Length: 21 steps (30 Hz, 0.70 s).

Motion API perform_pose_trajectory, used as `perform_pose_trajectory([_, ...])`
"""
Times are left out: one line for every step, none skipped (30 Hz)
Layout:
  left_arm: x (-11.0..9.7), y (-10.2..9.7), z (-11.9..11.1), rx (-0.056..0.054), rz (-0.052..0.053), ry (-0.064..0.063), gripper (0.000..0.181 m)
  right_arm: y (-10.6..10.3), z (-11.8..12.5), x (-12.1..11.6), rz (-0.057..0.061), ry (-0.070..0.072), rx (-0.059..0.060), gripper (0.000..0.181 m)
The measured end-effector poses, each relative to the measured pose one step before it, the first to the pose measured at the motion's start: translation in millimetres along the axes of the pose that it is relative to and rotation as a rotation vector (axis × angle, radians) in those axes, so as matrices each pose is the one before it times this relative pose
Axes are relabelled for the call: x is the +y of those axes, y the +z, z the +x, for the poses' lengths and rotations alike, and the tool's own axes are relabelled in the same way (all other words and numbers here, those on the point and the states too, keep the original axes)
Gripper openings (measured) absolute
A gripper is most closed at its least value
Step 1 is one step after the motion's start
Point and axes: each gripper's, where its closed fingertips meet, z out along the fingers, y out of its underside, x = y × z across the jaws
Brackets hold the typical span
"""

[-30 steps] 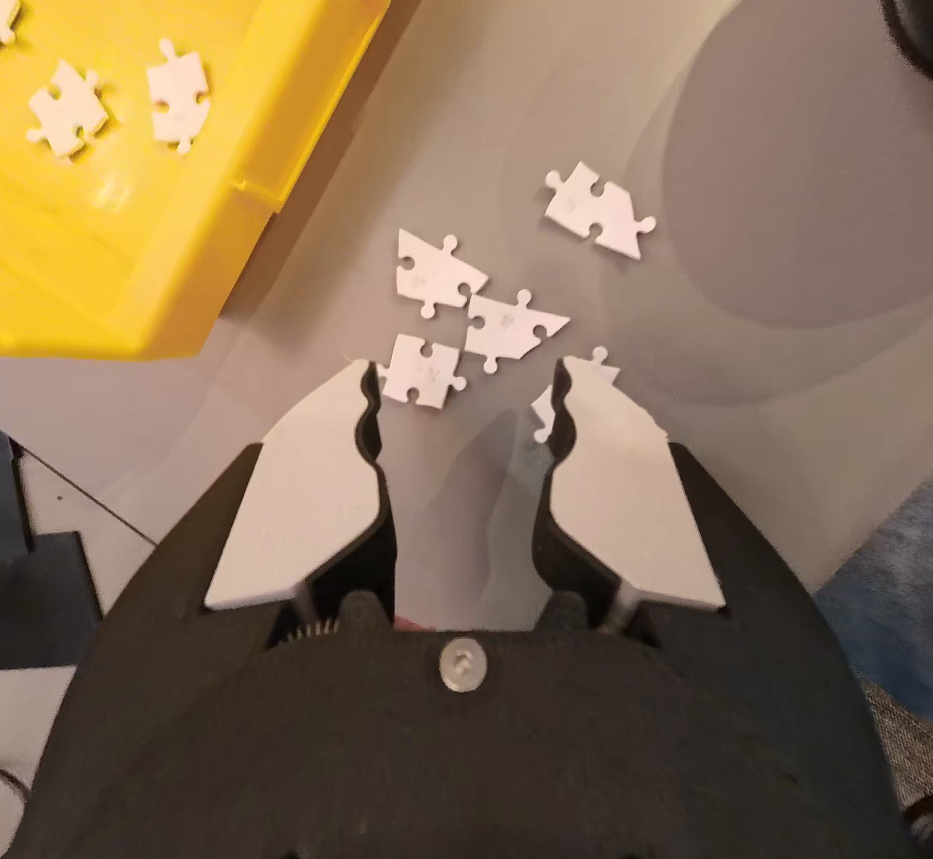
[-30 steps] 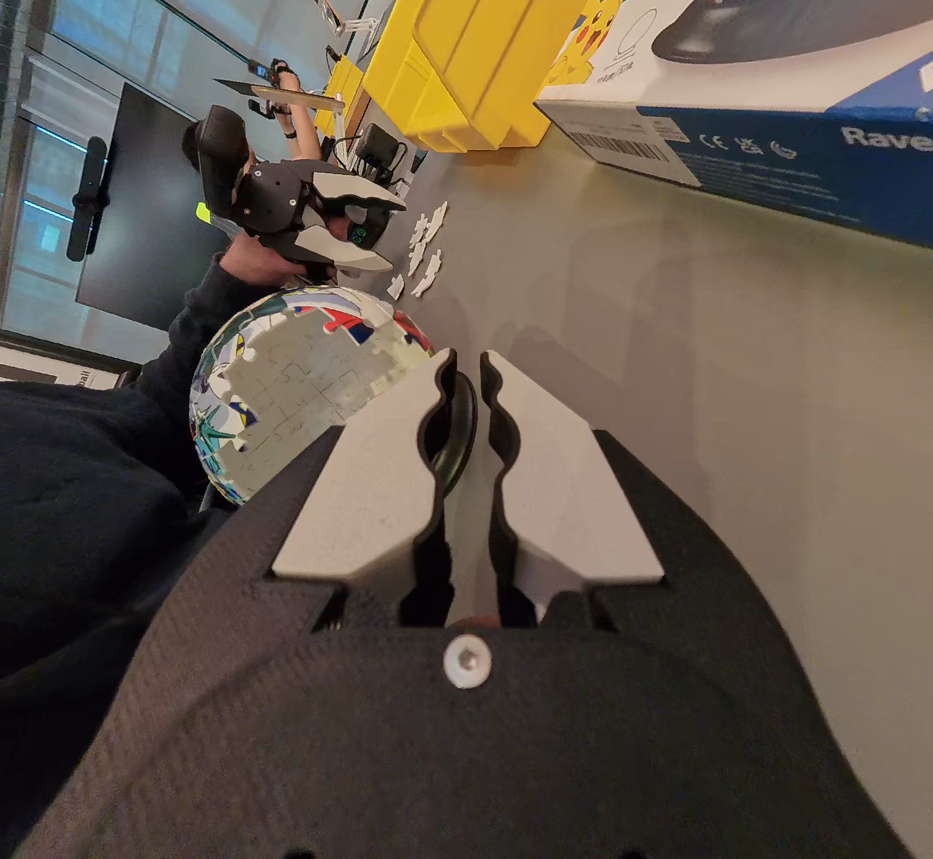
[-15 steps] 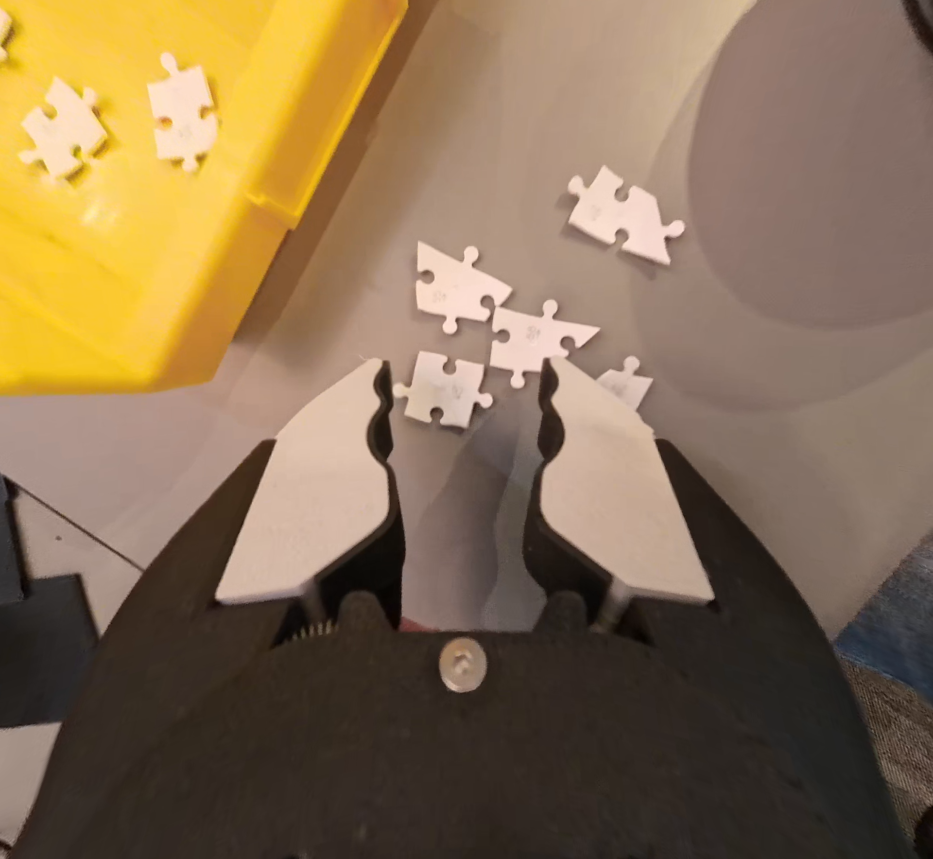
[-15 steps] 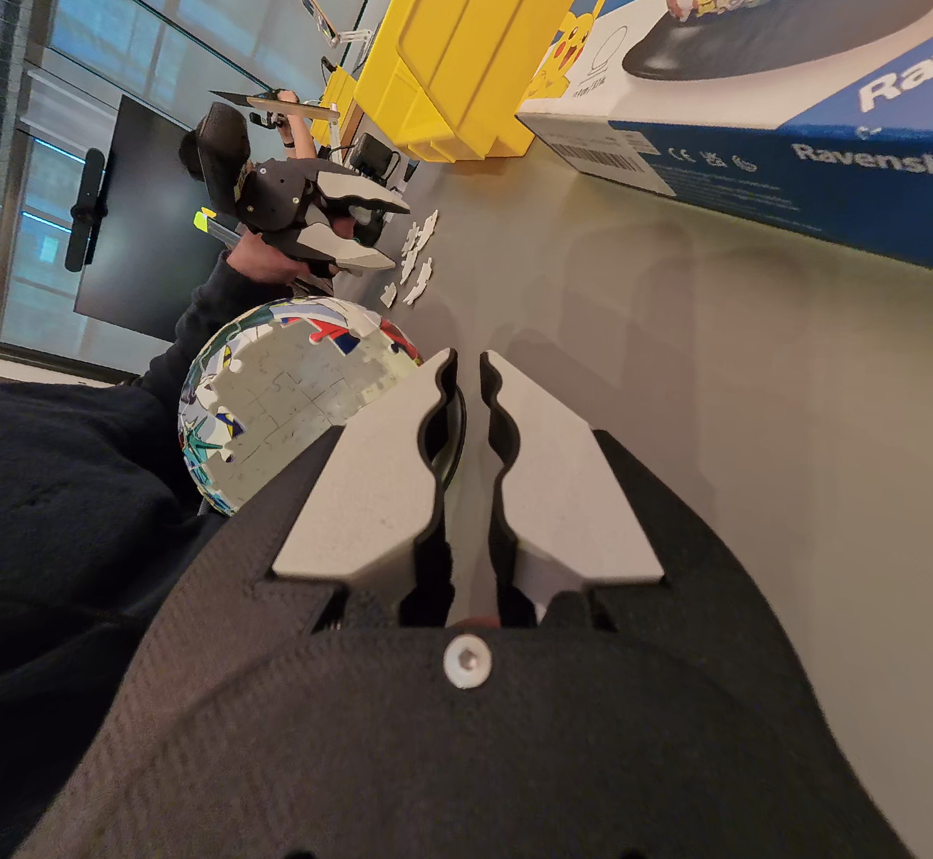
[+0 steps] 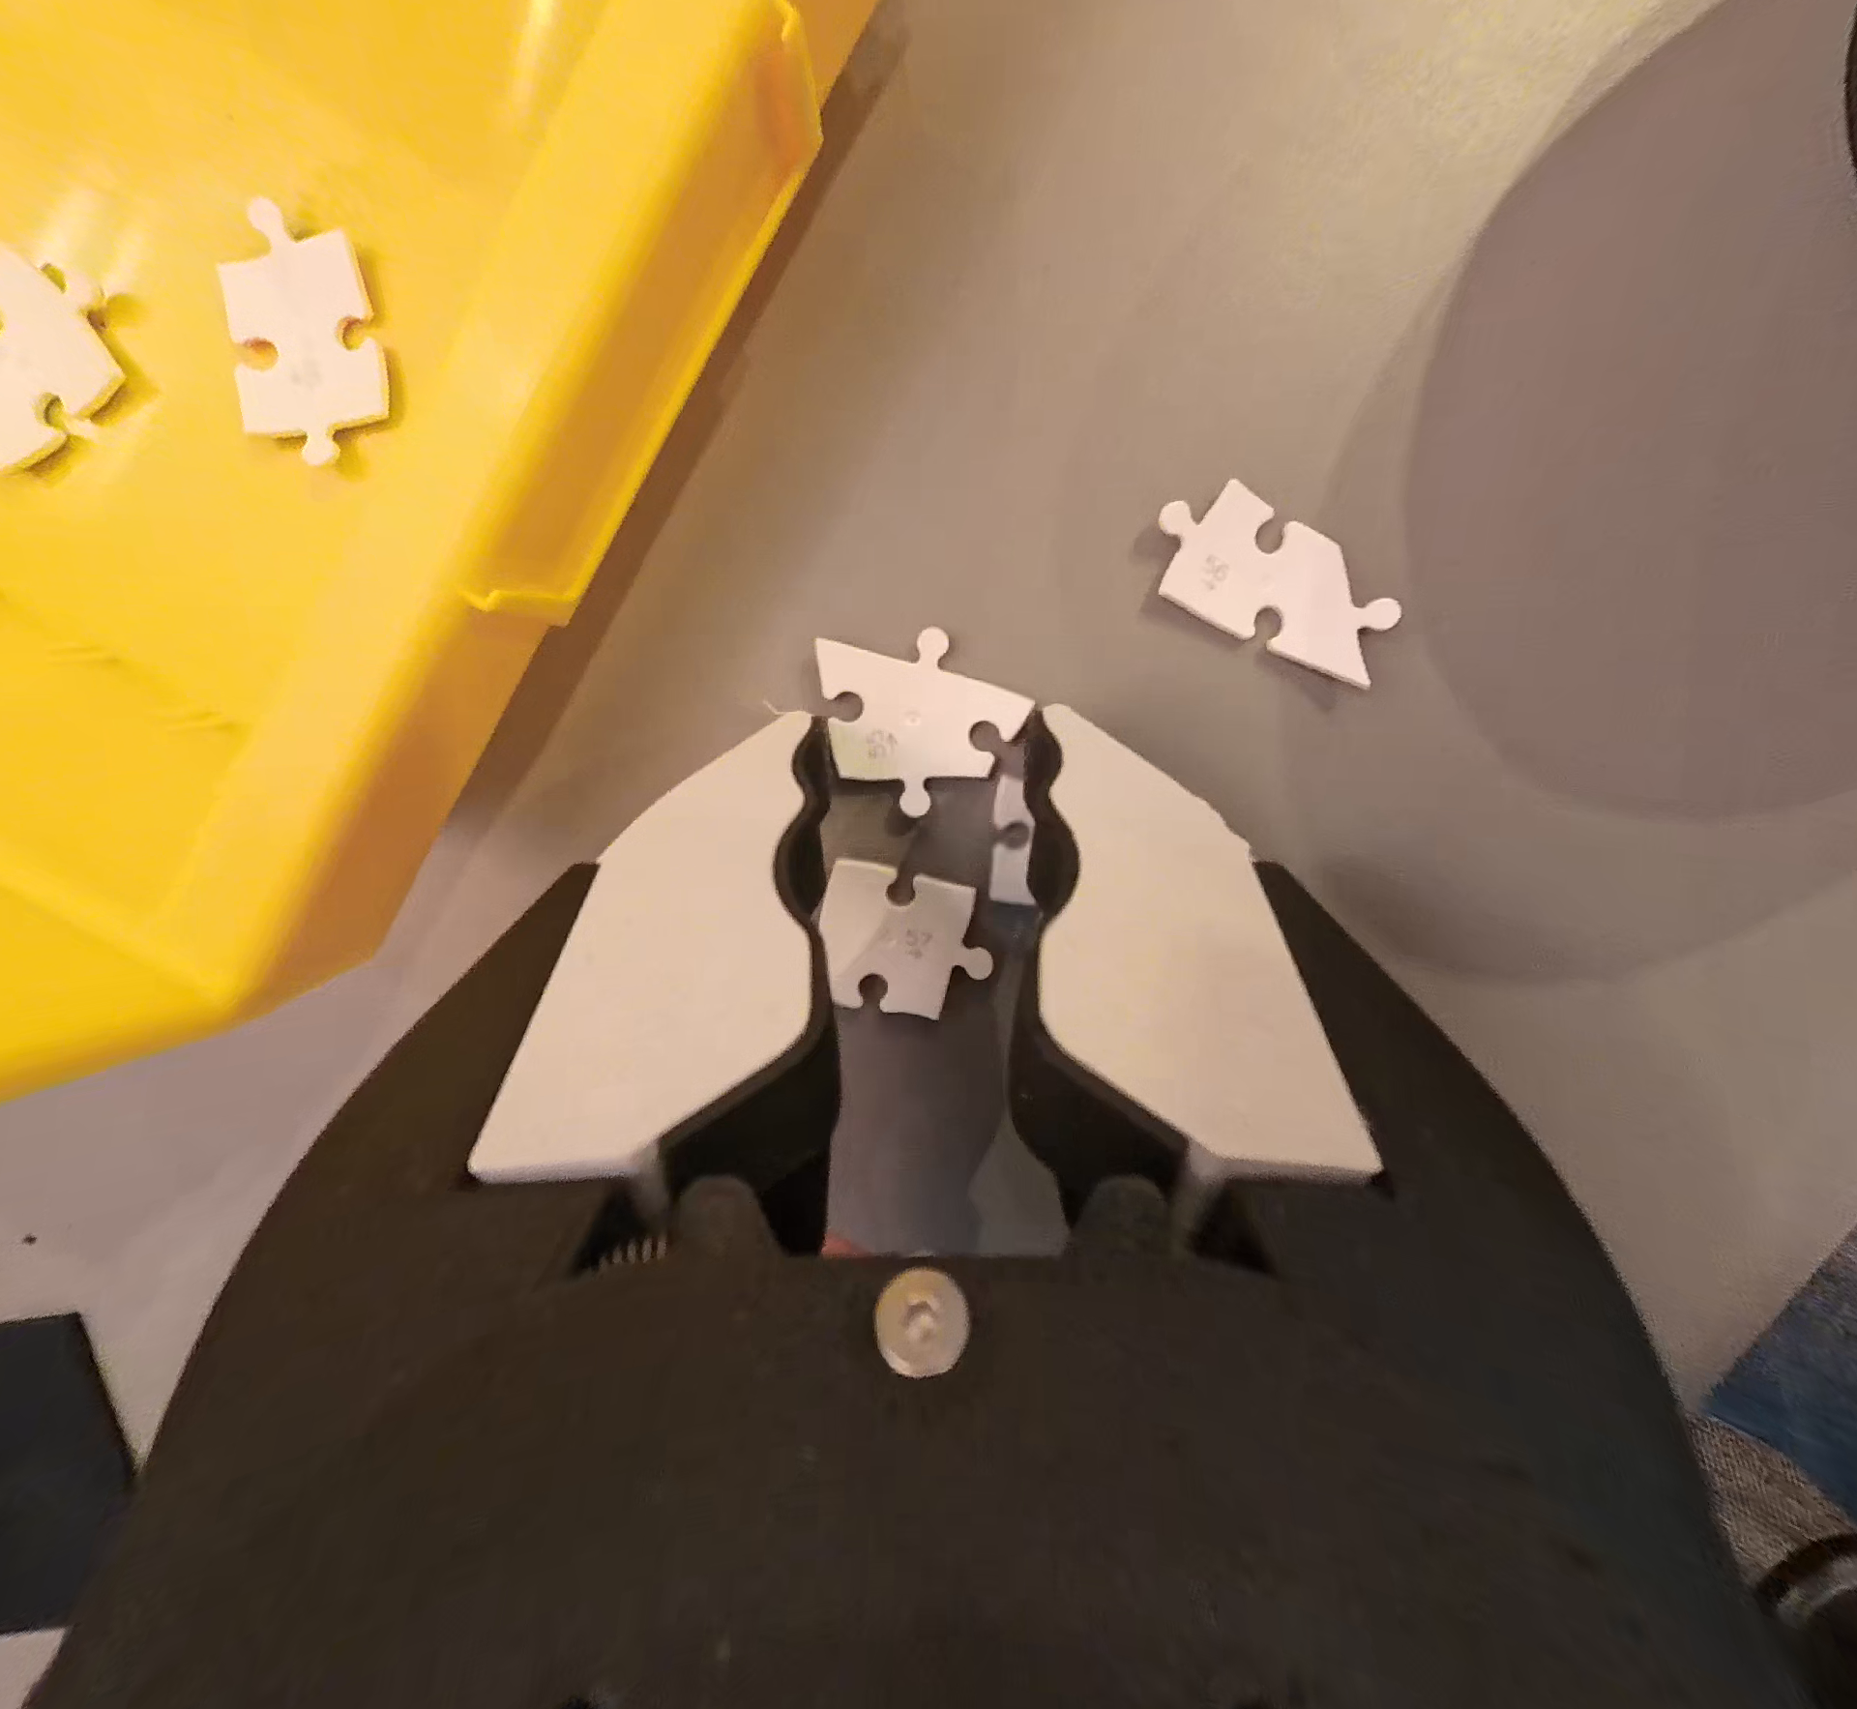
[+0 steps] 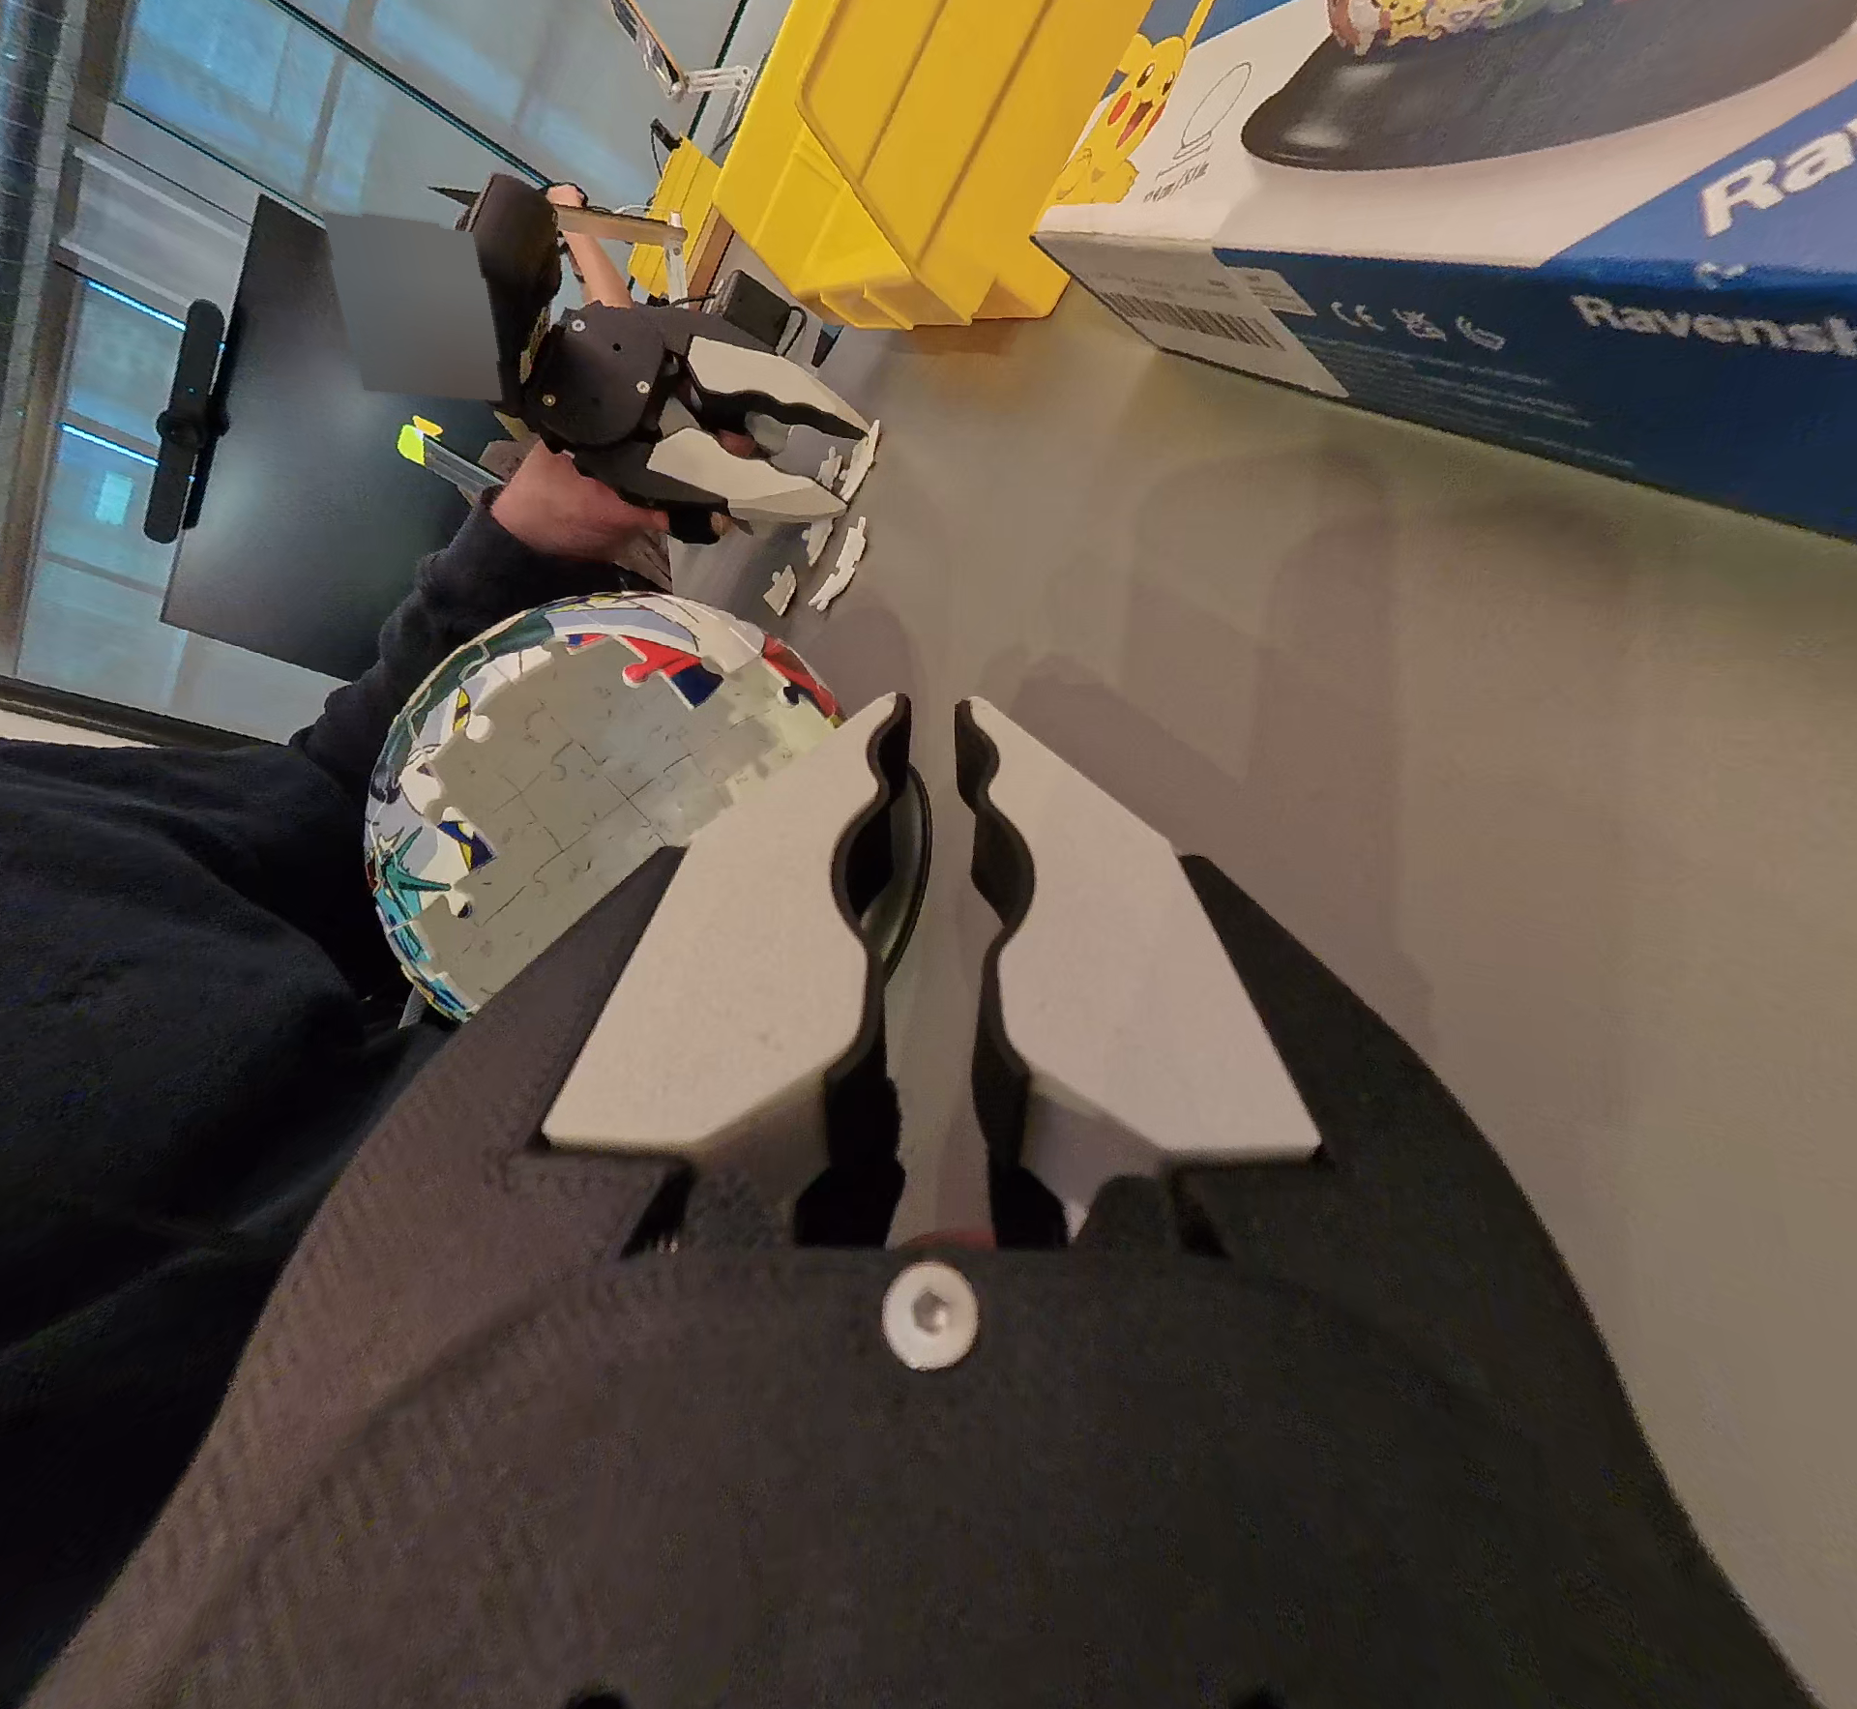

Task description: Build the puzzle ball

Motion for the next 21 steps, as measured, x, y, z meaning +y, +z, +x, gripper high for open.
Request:
perform_pose_trajectory([-1.17,0.63,1.04,0.0014,0.0091,-0.0001,0.037,-0.21,-0.08,-0.43,0.0009,-0.0024,-0.0003,0.006])
perform_pose_trajectory([-0.68,0.24,1.17,0.0011,0.0030,0.0050,0.037,-0.21,-0.23,-0.35,0.0015,-0.0009,-0.0017,0.006])
perform_pose_trajectory([-0.31,0.03,0.72,-0.0041,-0.0019,0.0094,0.036,-0.27,-0.40,-0.19,0.0012,0.0000,-0.0020,0.006])
perform_pose_trajectory([-0.62,0.06,0.26,-0.0076,0.0003,0.0081,0.036,-0.46,-0.52,-0.32,0.0017,-0.0020,-0.0010,0.006])
perform_pose_trajectory([-1.58,0.01,0.65,-0.0036,0.0067,0.0044,0.036,-0.47,0.04,-0.14,-0.0014,-0.0054,0.0022,0.006])
perform_pose_trajectory([-3.05,-0.55,1.17,0.0014,0.0157,0.0011,0.036,-0.89,-0.16,-0.99,0.0010,-0.0096,0.0021,0.006])
perform_pose_trajectory([-3.69,-1.09,1.09,0.0034,0.0167,-0.0024,0.036,-1.77,-1.12,-2.80,0.0086,-0.0100,-0.0002,0.007])
perform_pose_trajectory([-3.83,-2.01,0.51,-0.0024,0.0084,0.0025,0.036,-2.40,-1.98,-4.67,0.0113,-0.0094,0.0009,0.007])
perform_pose_trajectory([-6.41,-3.51,1.20,-0.0075,0.0114,0.0195,0.036,-2.33,-3.59,-5.76,0.0085,-0.0181,-0.0011,0.008])
perform_pose_trajectory([-10.57,-5.14,3.18,-0.0010,0.0236,0.0321,0.036,-1.81,-5.35,-6.40,0.0036,-0.0263,-0.0067,0.009])
perform_pose_trajectory([-13.11,-5.23,3.75,0.0016,0.0234,0.0321,0.036,-1.02,-7.16,-6.52,-0.0019,-0.0286,-0.0143,0.012])
perform_pose_trajectory([-14.60,-4.60,3.66,0.0019,0.0156,0.0360,0.036,-0.05,-6.63,-5.76,-0.0119,-0.0260,-0.0110,0.015])
perform_pose_trajectory([-16.60,-3.95,4.65,0.0066,0.0169,0.0501,0.036,0.68,-6.47,-5.10,-0.0193,-0.0294,-0.0096,0.018])
perform_pose_trajectory([-18.04,-2.91,5.23,0.0113,0.0181,0.0570,0.036,0.96,-6.43,-5.60,-0.0172,-0.0356,-0.0083,0.020])
perform_pose_trajectory([-17.94,-1.58,4.19,0.0113,0.0114,0.0537,0.036,1.44,-6.45,-5.44,-0.0186,-0.0372,-0.0111,0.022])
perform_pose_trajectory([-17.61,-0.89,2.85,0.0064,0.0079,0.0597,0.036,1.56,-4.30,-5.66,-0.0175,-0.0347,-0.0007,0.023])
perform_pose_trajectory([-17.44,-0.81,2.08,0.0061,0.0094,0.0648,0.036,1.45,-2.54,-6.76,-0.0080,-0.0312,0.0039,0.023])
perform_pose_trajectory([-16.82,-0.67,-0.16,0.0014,0.0105,0.0585,0.036,1.03,-2.73,-8.14,0.0028,-0.0223,-0.0037,0.023])
perform_pose_trajectory([-14.98,-0.24,-1.43,0.0028,0.0060,0.0520,0.036,0.83,-2.79,-8.74,0.0104,-0.0151,-0.0087,0.022])
perform_pose_trajectory([-14.16,-0.29,-0.78,0.0101,0.0096,0.0537,0.036,1.03,-1.79,-6.98,0.0017,-0.0114,-0.0053,0.022])
perform_pose_trajectory([-13.40,-0.28,-0.65,0.0114,0.0137,0.0566,0.036,1.05,-1.48,-5.51,-0.0047,-0.0149,-0.0034,0.022])
